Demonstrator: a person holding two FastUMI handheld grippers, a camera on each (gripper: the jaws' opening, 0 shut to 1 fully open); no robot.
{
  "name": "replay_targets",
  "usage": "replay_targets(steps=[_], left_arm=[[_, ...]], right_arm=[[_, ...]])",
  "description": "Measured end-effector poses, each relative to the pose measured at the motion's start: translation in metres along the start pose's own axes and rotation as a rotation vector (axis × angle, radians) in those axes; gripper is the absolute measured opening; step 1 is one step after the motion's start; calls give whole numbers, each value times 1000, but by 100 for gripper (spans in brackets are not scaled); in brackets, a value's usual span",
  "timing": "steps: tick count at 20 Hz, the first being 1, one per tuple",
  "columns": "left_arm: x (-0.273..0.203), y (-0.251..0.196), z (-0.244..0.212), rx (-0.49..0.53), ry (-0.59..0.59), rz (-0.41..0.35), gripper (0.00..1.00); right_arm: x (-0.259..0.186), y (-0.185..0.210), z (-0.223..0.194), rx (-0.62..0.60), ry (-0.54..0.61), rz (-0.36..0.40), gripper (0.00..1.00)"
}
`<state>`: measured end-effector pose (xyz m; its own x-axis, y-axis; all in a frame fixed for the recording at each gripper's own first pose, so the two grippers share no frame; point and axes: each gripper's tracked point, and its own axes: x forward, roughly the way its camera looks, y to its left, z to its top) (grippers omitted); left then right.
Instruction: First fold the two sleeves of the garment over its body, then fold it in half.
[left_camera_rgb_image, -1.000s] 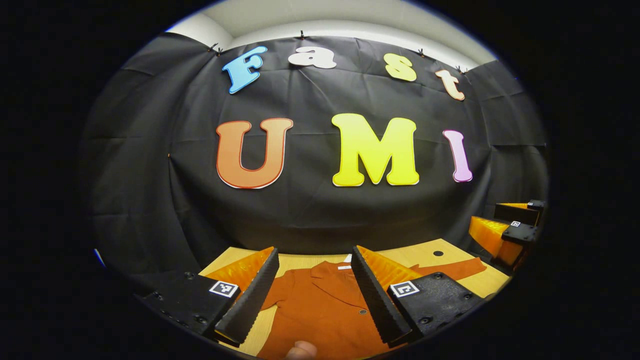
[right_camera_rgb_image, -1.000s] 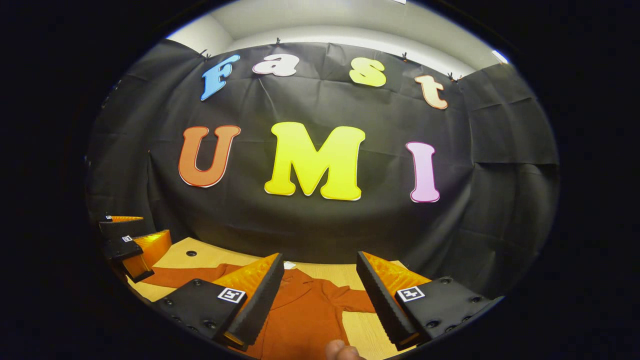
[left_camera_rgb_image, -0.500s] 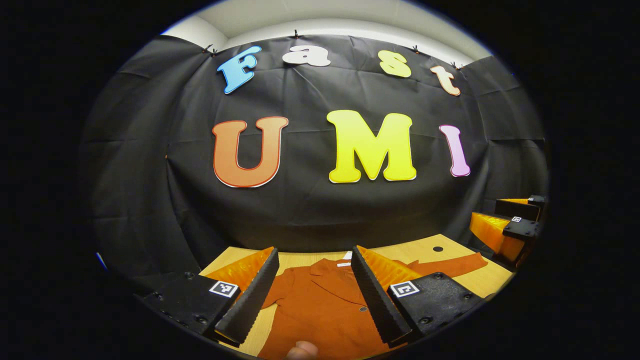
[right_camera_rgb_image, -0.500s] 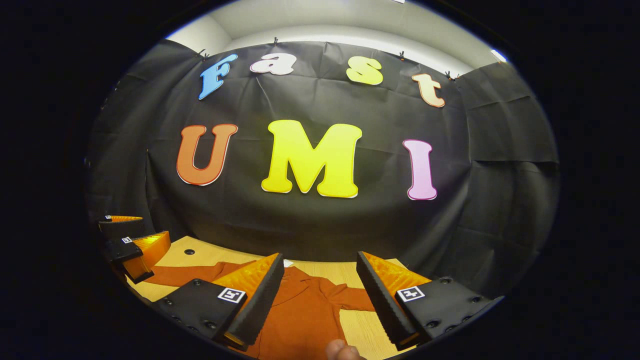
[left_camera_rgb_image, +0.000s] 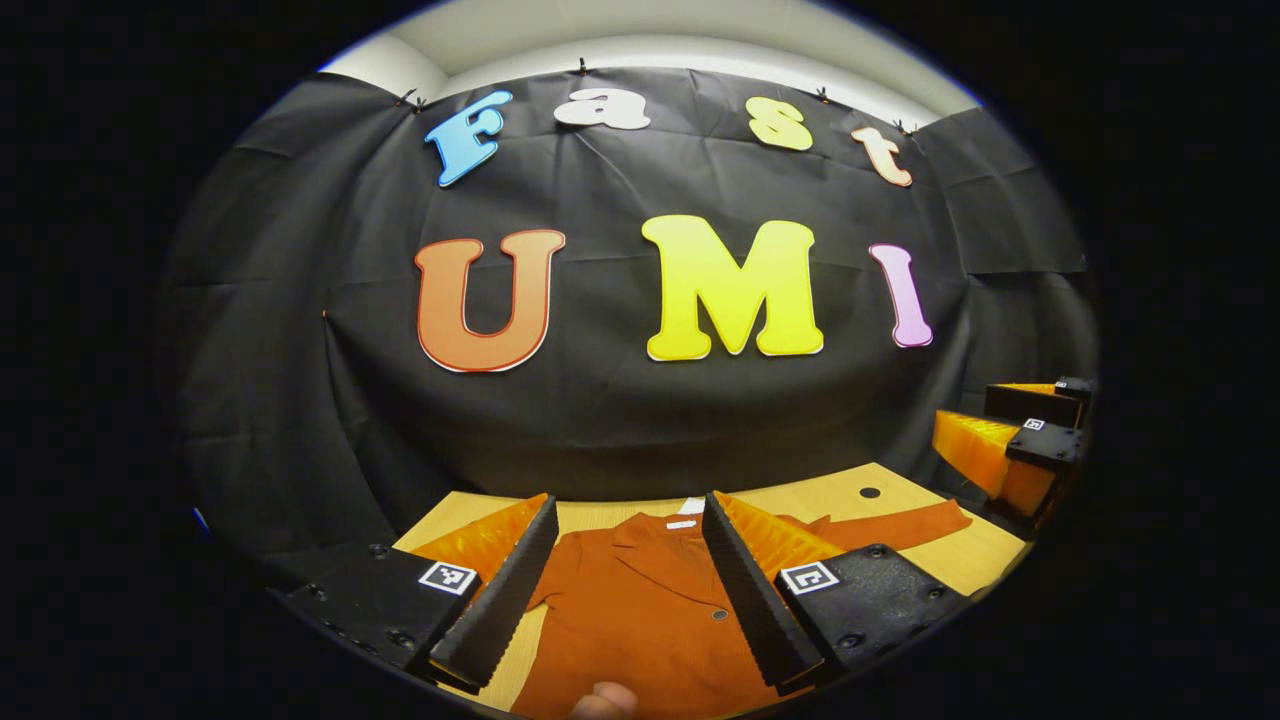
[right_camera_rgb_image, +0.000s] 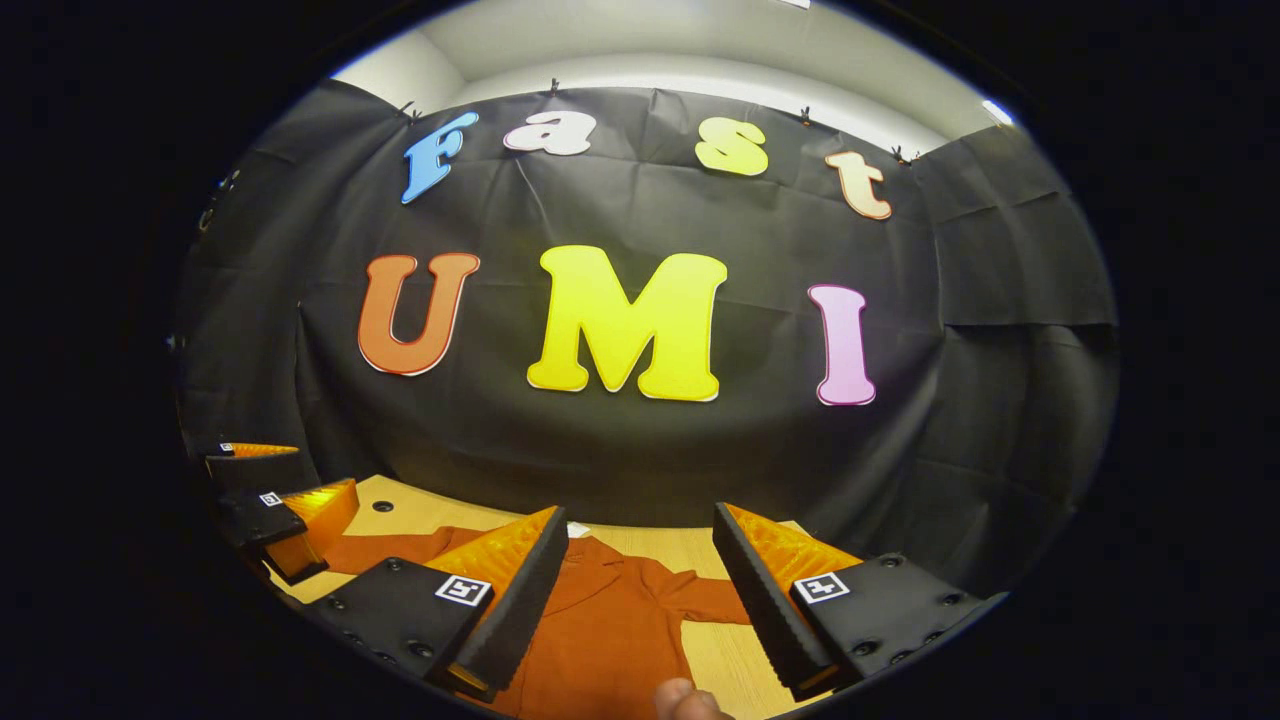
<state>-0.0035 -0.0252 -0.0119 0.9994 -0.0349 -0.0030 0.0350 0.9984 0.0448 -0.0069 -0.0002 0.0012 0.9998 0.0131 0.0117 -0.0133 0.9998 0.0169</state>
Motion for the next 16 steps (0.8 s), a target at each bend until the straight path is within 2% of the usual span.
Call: replay_targets(steps=[7,8,9,13,14,15,16], left_arm=[[0,-4,-2,-3,6,-6,94],[-1,-4,-2,-3,5,-8,100],[-1,-5,-2,-3,4,-10,94],[-2,-6,-4,1,11,-12,94],[-2,-6,-5,2,13,-11,100],[-3,-6,-5,1,15,-11,100],[-3,-6,-6,1,20,-10,95]], right_arm=[[-6,11,9,-25,-33,31,94],[-8,12,9,-26,-34,33,94],[-7,12,7,-26,-32,32,92],[-8,8,7,-22,-33,24,92],[-7,6,7,-21,-30,18,92],[-6,3,5,-18,-28,16,92],[-5,0,5,-18,-30,14,92]])
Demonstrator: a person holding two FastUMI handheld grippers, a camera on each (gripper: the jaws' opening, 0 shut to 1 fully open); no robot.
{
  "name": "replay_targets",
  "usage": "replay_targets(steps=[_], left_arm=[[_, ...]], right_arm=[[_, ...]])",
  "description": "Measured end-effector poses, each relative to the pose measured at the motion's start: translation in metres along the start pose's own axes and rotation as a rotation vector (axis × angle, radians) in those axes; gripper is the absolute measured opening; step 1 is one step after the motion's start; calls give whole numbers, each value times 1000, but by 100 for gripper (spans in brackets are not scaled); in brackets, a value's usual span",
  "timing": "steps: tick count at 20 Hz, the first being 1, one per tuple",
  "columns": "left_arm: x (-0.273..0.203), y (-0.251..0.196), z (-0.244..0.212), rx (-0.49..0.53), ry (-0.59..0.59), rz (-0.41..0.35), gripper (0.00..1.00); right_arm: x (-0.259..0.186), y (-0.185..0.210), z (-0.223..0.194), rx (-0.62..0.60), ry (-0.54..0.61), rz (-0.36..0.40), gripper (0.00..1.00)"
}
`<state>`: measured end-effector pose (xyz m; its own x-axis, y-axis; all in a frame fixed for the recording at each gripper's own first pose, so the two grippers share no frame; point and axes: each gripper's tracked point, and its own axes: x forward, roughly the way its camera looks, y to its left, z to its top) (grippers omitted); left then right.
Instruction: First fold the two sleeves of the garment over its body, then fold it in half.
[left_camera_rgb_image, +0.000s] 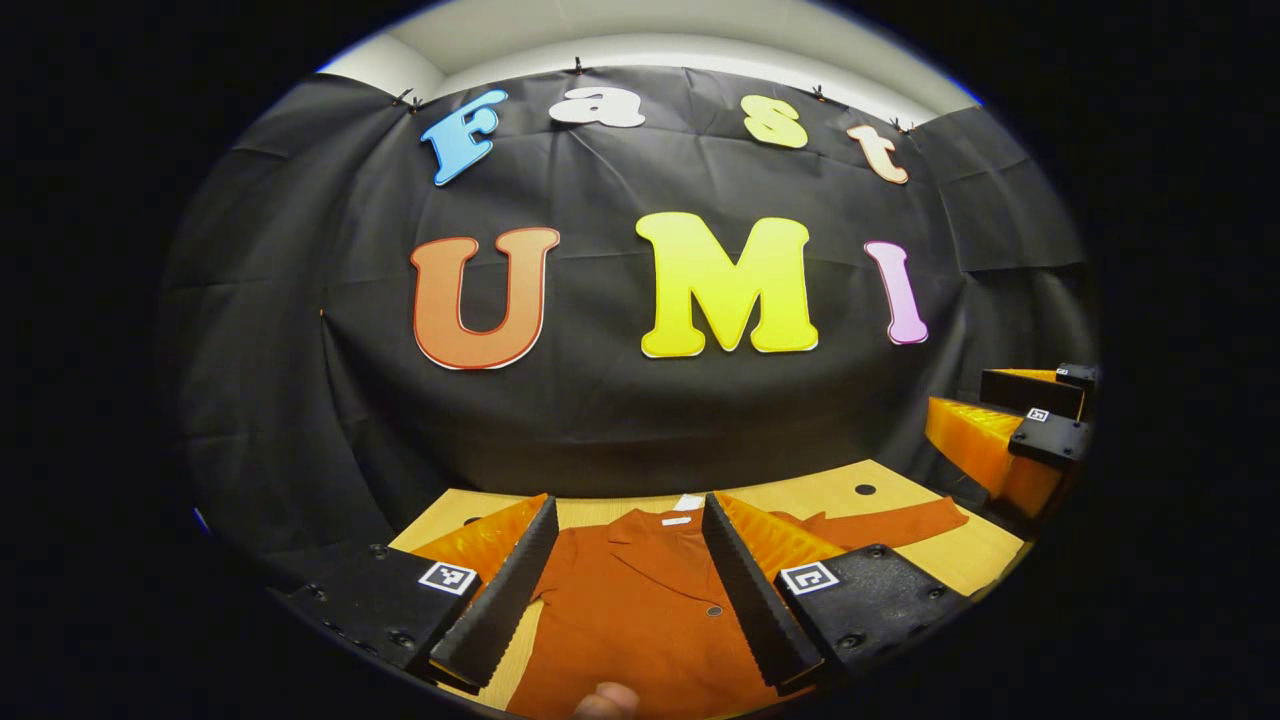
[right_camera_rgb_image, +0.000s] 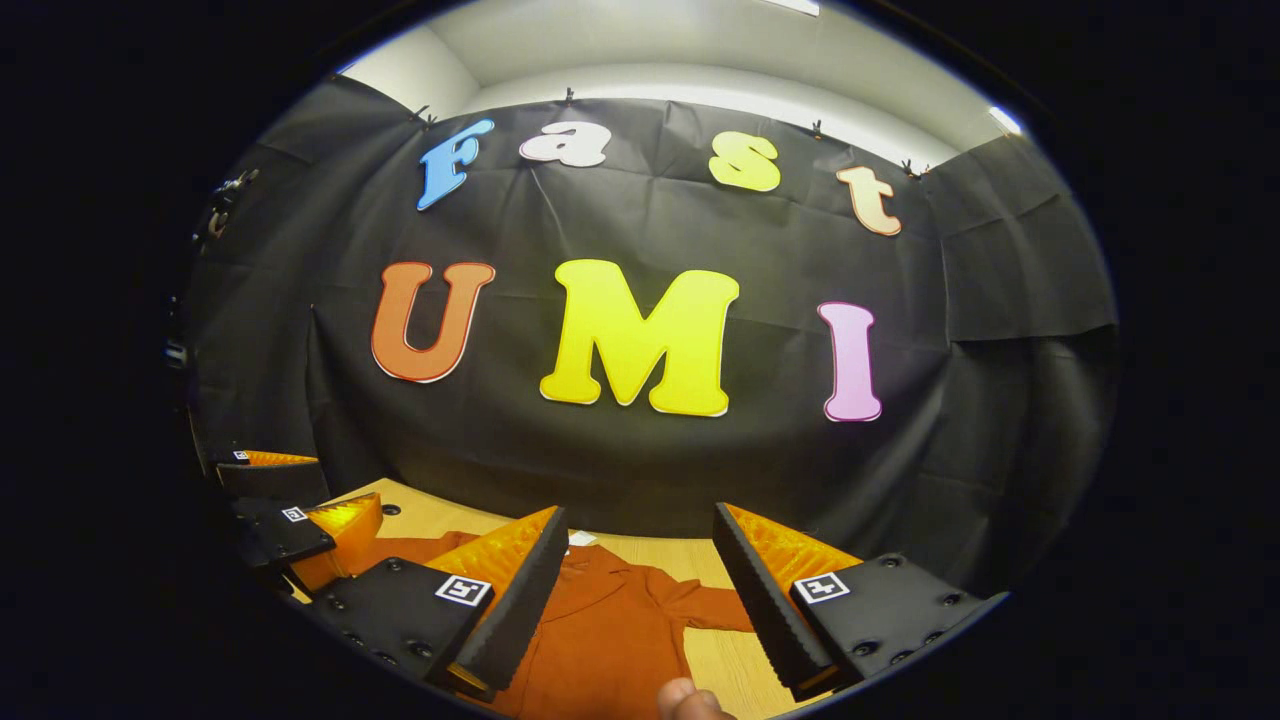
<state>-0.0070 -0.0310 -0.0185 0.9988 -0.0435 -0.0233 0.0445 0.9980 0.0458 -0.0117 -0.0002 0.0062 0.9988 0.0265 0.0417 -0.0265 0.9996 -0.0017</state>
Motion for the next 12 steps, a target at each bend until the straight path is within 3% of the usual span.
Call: replay_targets(steps=[5,7,10,12], left_arm=[[0,-4,-11,-47,52,13,95],[0,-15,-12,-95,64,-2,94],[2,-24,-16,-94,66,20,95],[3,-42,-27,-80,96,-5,95]], right_arm=[[16,-48,-3,-11,-11,-62,94],[26,-79,-7,3,-6,-95,94],[45,-141,-24,13,33,-159,94],[59,-181,-40,13,68,-203,94]])
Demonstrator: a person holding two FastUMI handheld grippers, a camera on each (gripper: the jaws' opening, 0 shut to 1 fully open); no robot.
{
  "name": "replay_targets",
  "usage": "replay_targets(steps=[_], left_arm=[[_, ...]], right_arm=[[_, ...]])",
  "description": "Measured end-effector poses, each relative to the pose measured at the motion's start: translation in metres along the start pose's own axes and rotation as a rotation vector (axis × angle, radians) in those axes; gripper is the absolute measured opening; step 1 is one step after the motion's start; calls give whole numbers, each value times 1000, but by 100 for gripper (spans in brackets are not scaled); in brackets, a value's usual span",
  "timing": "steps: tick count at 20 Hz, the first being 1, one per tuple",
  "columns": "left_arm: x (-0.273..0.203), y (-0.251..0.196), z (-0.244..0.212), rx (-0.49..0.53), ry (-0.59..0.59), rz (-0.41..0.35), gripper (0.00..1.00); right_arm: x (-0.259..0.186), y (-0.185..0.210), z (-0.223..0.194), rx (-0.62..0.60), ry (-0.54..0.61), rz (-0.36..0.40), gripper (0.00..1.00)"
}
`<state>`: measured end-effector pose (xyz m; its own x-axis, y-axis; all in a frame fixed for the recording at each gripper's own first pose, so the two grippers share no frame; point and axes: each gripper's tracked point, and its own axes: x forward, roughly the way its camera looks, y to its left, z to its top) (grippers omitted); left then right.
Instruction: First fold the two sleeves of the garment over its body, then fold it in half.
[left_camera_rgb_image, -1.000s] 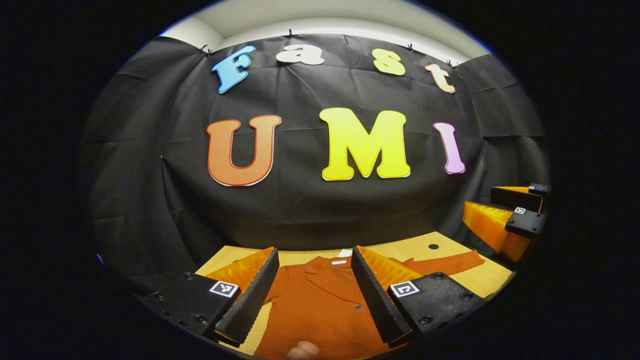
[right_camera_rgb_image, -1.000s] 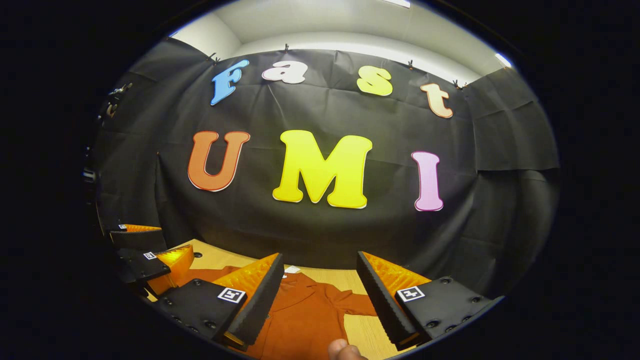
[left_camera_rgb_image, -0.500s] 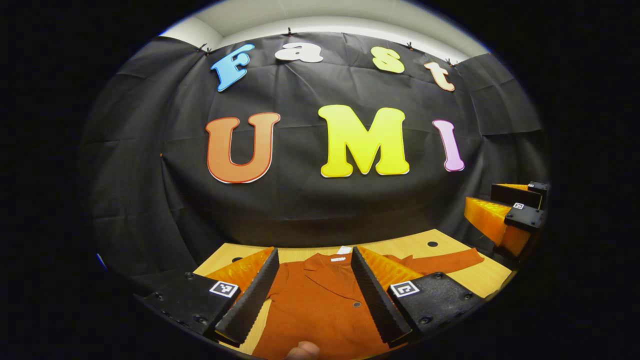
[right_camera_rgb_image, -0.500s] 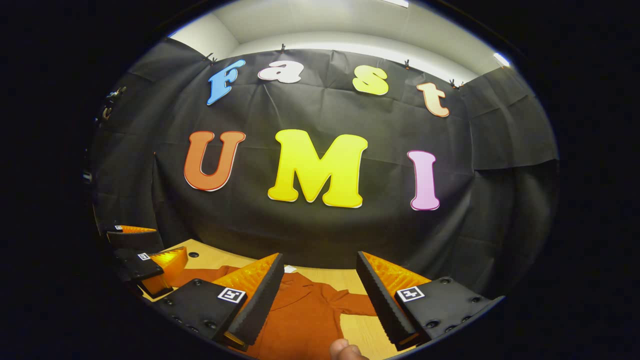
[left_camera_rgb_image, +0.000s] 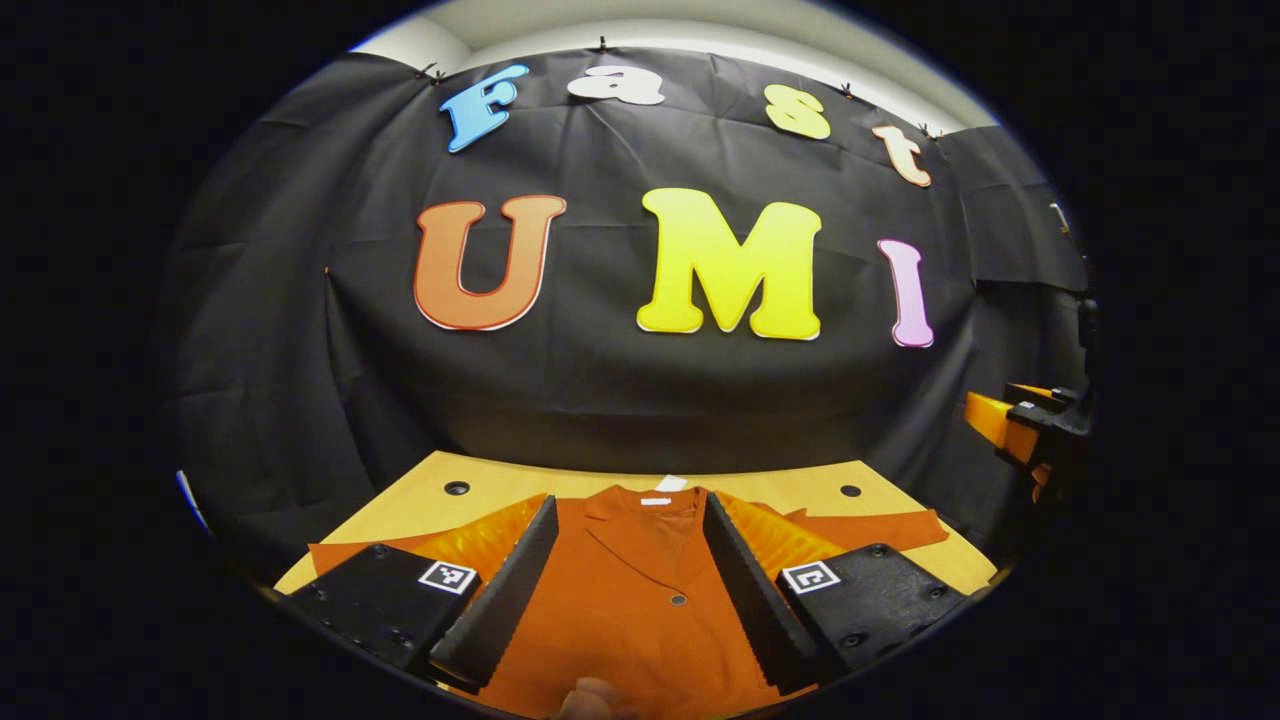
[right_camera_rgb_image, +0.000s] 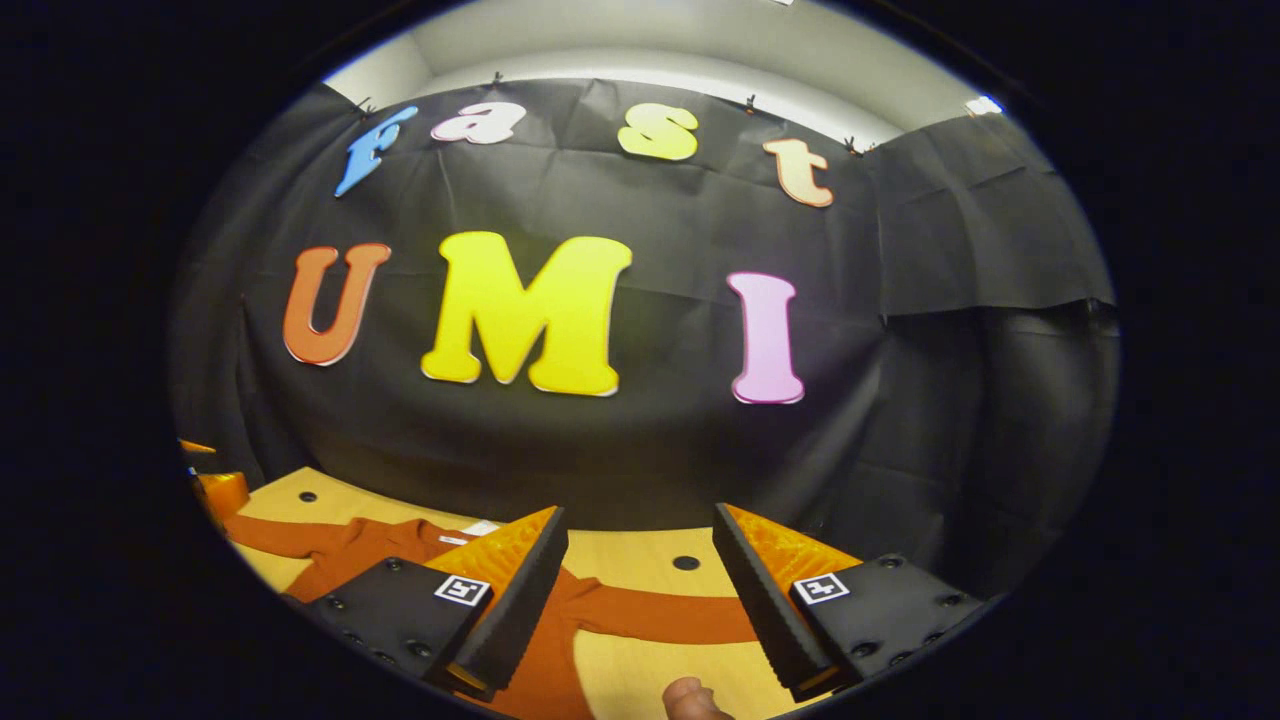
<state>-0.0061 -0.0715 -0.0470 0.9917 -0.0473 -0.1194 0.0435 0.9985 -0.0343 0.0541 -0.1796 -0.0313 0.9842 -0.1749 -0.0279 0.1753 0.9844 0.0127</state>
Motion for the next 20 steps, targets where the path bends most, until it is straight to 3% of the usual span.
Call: replay_targets(steps=[7,9,13,20], left_arm=[[-1,-21,-31,83,91,84,96],[-1,-32,-34,57,99,90,96],[-5,-34,-65,98,202,179,97],[-34,-40,-101,79,328,270,98]], right_arm=[[83,-127,-55,-18,109,-173,94],[105,-146,-94,-19,220,-173,94],[128,-169,-202,6,549,-164,95],[148,-191,-285,130,854,-186,95]])
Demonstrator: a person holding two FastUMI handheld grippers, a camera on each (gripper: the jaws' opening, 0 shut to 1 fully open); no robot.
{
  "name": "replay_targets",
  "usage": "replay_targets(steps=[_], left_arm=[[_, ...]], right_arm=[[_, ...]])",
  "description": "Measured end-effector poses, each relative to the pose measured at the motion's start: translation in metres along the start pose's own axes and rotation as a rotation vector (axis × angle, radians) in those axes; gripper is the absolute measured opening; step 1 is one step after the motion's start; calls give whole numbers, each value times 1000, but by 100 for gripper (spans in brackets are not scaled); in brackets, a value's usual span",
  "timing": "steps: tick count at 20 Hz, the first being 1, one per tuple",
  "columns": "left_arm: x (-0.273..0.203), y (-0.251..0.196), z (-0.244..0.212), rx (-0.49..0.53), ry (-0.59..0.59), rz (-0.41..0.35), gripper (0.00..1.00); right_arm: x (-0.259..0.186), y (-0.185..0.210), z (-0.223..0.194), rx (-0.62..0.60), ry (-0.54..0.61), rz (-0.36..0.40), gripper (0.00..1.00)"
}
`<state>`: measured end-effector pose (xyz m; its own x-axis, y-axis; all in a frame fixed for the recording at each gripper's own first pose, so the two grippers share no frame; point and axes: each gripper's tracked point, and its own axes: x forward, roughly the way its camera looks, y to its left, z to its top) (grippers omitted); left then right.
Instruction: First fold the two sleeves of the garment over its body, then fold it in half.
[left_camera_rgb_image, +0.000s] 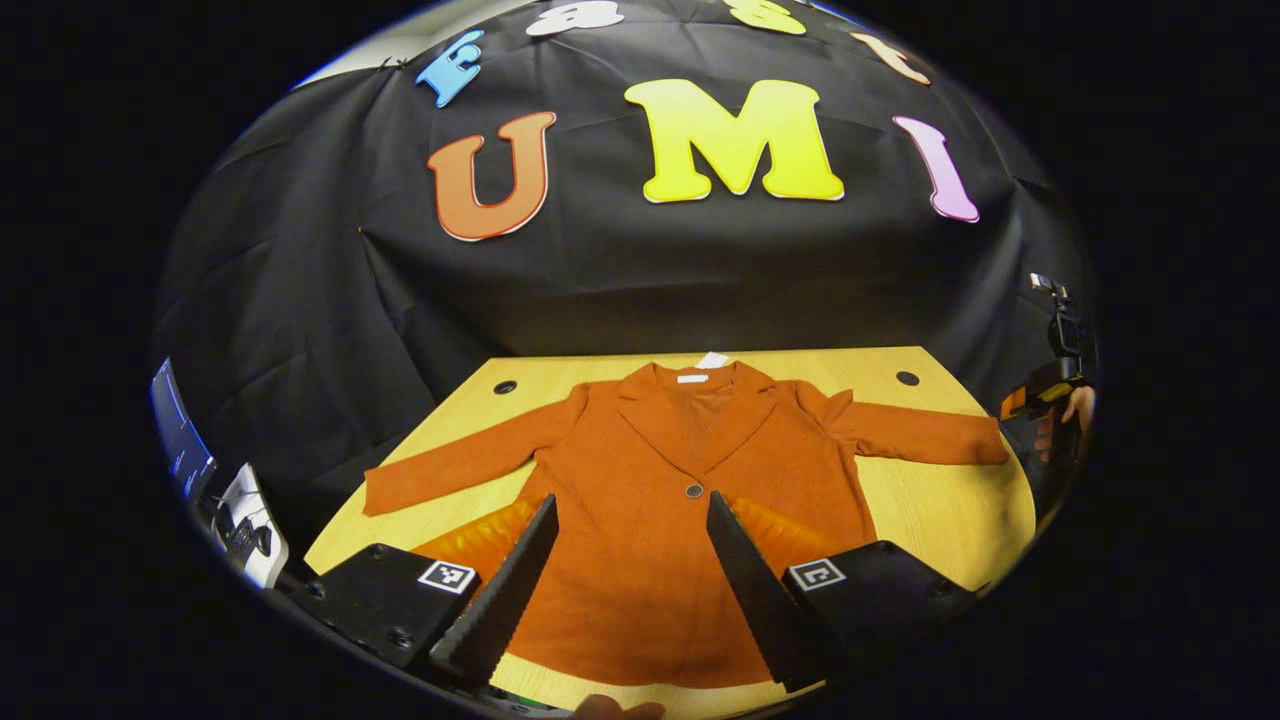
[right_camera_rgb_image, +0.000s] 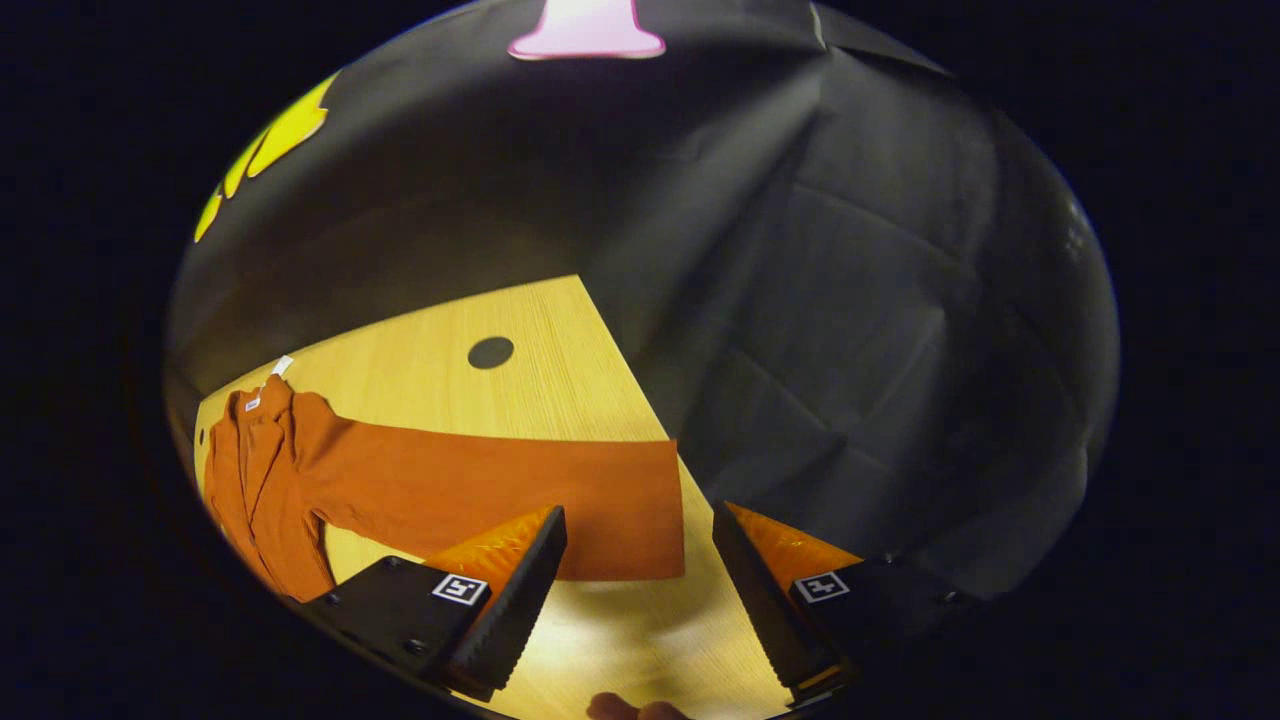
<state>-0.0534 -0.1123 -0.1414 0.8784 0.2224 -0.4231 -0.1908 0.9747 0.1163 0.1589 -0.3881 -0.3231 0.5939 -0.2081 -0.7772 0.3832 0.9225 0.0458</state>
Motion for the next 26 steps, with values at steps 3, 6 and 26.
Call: replay_targets(steps=[3,6,26], left_arm=[[-9,-5,-18,-13,48,11,98],[-21,1,-37,-3,89,46,98],[-40,31,-78,-201,211,65,82]], right_arm=[[28,2,-14,32,126,1,94],[41,-2,-16,68,225,36,94],[57,4,-24,115,495,61,4]])
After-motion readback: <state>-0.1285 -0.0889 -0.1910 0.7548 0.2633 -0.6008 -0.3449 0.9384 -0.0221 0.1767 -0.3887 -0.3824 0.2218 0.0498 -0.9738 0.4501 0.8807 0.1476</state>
